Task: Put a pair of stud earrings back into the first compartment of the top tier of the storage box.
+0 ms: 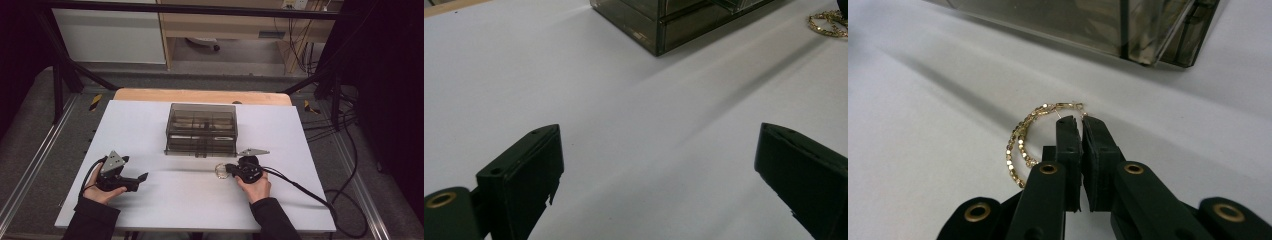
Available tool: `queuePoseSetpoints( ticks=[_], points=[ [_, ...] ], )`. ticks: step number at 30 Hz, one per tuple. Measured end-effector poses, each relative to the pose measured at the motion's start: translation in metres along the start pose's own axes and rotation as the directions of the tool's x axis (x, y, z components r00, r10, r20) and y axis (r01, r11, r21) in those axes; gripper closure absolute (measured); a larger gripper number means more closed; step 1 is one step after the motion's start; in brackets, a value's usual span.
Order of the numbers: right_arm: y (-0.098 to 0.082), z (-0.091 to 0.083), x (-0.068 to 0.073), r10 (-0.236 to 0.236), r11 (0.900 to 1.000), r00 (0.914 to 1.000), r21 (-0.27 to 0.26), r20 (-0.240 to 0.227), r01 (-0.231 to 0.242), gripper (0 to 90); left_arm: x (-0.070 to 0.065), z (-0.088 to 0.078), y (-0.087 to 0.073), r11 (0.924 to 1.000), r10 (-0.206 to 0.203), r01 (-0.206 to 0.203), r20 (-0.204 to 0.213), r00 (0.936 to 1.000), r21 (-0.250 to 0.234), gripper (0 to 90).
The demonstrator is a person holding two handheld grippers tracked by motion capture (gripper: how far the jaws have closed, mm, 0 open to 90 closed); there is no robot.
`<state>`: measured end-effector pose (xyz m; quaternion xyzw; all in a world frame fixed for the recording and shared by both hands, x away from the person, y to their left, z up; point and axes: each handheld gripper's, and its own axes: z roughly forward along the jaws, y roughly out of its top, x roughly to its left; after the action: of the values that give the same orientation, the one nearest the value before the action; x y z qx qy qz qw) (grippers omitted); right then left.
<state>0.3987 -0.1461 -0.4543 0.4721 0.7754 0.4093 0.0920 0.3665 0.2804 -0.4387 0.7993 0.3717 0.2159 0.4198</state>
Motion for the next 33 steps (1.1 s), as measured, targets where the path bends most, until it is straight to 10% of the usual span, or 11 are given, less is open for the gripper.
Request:
queuePoseSetpoints(
  ticks=[33],
  points=[
    [0.005,-0.024,0.005,-0.045,0.999,0.9987,-0.031,-0.024,0.044,87.0,0.000,0.000,0.000,1.0000,-0.001,0.001,0.004,1.0000,0.000,5.4]
  ],
)
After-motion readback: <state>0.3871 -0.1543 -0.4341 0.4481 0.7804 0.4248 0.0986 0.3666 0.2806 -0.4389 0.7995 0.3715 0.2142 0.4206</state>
